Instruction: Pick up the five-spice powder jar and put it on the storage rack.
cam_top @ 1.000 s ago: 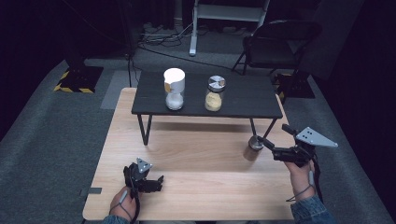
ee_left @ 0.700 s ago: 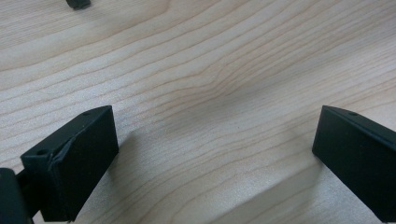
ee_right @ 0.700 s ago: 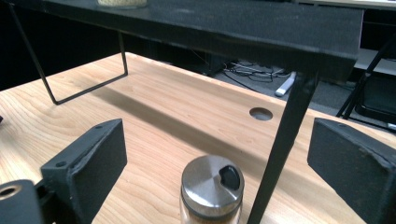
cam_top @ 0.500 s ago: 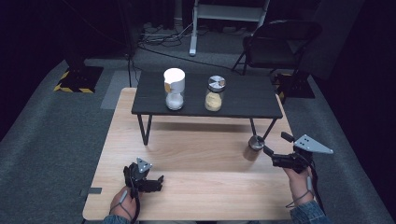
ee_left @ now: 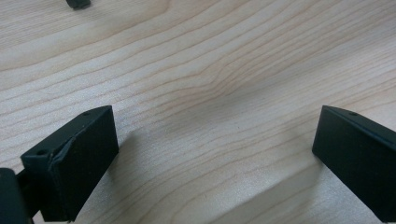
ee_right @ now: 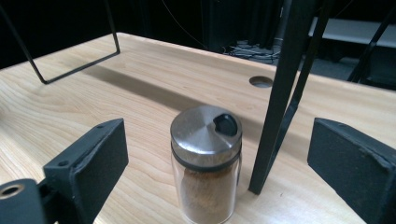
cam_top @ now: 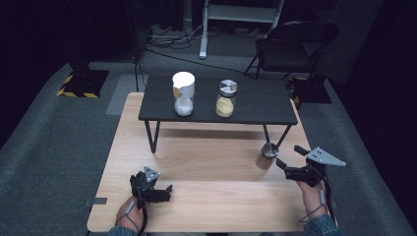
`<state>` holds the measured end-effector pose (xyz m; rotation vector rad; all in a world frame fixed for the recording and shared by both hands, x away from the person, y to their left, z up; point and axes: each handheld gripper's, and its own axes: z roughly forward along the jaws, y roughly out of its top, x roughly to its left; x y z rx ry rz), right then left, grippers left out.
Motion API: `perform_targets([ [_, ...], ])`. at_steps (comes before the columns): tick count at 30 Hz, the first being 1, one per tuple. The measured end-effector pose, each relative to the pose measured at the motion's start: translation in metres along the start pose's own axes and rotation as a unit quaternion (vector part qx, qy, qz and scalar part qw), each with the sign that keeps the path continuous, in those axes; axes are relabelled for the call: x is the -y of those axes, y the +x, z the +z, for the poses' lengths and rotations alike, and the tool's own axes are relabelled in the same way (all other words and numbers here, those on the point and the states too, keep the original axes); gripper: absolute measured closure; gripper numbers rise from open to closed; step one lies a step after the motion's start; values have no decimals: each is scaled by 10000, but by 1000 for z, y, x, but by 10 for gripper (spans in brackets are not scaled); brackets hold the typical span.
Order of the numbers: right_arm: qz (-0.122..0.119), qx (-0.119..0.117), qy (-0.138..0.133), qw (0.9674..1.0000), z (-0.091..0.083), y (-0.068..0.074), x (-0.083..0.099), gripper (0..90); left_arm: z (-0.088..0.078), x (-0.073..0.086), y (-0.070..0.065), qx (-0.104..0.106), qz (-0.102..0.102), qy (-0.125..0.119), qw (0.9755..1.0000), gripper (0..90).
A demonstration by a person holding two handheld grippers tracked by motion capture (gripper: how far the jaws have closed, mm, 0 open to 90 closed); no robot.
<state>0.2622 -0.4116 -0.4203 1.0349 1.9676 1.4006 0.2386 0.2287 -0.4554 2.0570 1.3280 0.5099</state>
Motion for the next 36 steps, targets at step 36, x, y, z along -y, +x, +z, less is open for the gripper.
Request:
perform_targets([
  [36,-107,151,528,9984,27,-4,27,43,0,0,0,0,0,0,10000,2],
])
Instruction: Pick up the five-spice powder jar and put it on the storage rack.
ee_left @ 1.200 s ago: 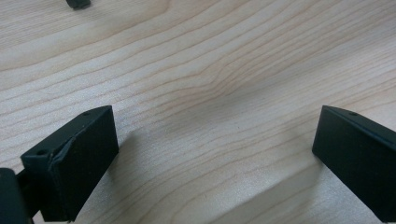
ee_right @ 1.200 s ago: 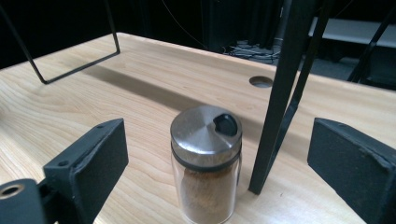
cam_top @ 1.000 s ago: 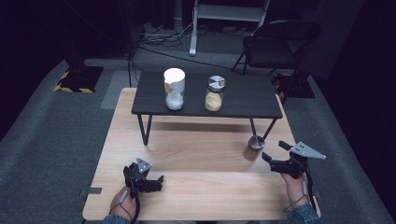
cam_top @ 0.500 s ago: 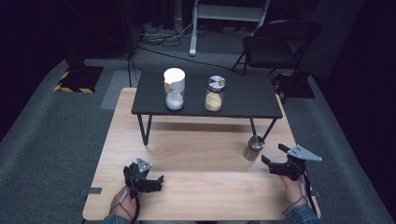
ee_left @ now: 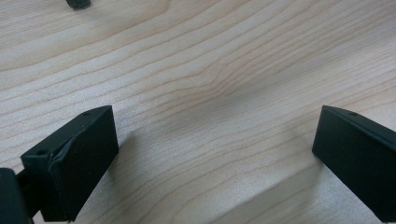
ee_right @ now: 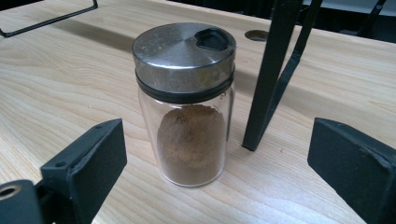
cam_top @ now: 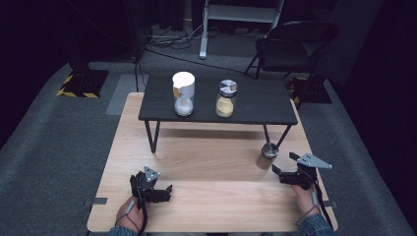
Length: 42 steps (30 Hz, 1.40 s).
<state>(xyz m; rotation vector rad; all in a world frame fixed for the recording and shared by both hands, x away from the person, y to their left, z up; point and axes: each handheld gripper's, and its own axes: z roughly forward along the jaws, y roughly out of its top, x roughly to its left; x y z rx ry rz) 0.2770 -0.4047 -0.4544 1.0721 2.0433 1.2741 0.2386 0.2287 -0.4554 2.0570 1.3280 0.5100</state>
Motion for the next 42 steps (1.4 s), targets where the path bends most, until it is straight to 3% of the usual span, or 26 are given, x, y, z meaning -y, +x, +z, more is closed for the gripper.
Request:
perform_targets([
  [6,27,-9,35,10000,7,3,1,50,0,0,0,0,0,1,10000,2],
  [19,-170,-17,143,9998,26,10,-6,103,0,0,0,0,0,1,10000,2],
  [42,-225,7,321,9992,56,16,-10,286,0,0,0,0,-1,0,10000,2],
])
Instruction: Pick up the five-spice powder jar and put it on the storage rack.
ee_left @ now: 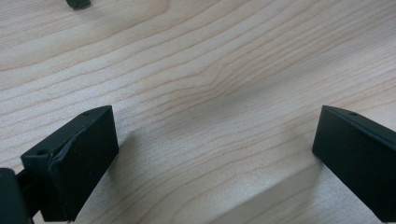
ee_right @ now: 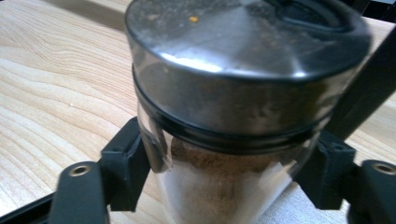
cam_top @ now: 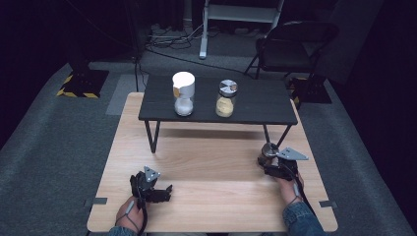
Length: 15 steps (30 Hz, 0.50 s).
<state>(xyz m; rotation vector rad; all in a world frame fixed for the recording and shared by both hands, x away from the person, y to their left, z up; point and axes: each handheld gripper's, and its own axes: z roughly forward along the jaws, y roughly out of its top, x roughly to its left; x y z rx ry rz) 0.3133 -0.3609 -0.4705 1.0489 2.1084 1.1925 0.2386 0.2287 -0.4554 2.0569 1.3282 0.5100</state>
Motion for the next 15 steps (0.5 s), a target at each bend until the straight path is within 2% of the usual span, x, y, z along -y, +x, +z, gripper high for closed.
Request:
perform_targets([
  [10,54,41,78,9999,-3,2,-5,293,0,0,0,1,1,1,10000,2],
  [15,53,4,57,10000,-11,2,-8,293,0,0,0,1,0,1,10000,2],
])
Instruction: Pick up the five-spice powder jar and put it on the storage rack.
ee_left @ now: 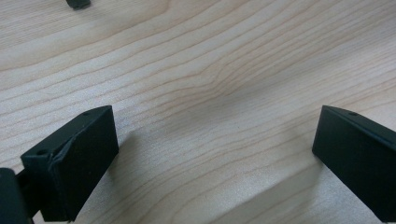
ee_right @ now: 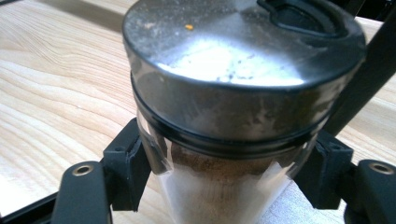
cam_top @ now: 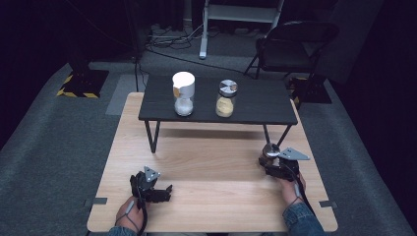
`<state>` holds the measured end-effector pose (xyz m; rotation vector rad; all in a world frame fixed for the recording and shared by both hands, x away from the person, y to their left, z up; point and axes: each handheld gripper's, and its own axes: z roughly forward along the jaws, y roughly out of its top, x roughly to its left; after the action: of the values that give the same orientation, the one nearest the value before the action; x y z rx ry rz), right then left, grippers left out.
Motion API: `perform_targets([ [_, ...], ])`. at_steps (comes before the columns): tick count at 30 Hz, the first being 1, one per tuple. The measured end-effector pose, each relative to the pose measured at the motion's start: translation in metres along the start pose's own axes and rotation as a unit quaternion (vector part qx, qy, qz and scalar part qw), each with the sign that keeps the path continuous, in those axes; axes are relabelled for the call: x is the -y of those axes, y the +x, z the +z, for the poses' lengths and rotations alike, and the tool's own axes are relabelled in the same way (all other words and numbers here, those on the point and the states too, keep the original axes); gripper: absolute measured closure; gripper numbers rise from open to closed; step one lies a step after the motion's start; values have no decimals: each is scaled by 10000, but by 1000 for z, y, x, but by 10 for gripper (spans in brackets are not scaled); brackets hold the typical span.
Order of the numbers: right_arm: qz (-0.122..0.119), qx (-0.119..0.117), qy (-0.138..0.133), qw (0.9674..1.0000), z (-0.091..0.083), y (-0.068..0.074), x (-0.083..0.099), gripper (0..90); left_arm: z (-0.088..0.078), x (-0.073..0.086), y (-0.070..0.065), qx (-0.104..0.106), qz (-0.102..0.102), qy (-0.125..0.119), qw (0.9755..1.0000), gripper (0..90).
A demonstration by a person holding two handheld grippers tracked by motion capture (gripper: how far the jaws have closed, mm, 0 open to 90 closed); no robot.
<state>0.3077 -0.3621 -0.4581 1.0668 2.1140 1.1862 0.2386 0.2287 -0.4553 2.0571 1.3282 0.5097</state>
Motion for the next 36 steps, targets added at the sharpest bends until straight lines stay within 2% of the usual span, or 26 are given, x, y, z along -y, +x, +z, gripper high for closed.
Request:
perform_targets([
  [11,37,-141,6,9999,-29,-5,-25,293,0,0,0,0,1,1,10000,2],
  [21,60,-385,-66,9992,-55,-7,-53,293,0,0,0,0,0,1,10000,2],
  [36,-226,-530,-354,9977,-91,-2,-98,293,0,0,0,1,-1,0,10000,2],
])
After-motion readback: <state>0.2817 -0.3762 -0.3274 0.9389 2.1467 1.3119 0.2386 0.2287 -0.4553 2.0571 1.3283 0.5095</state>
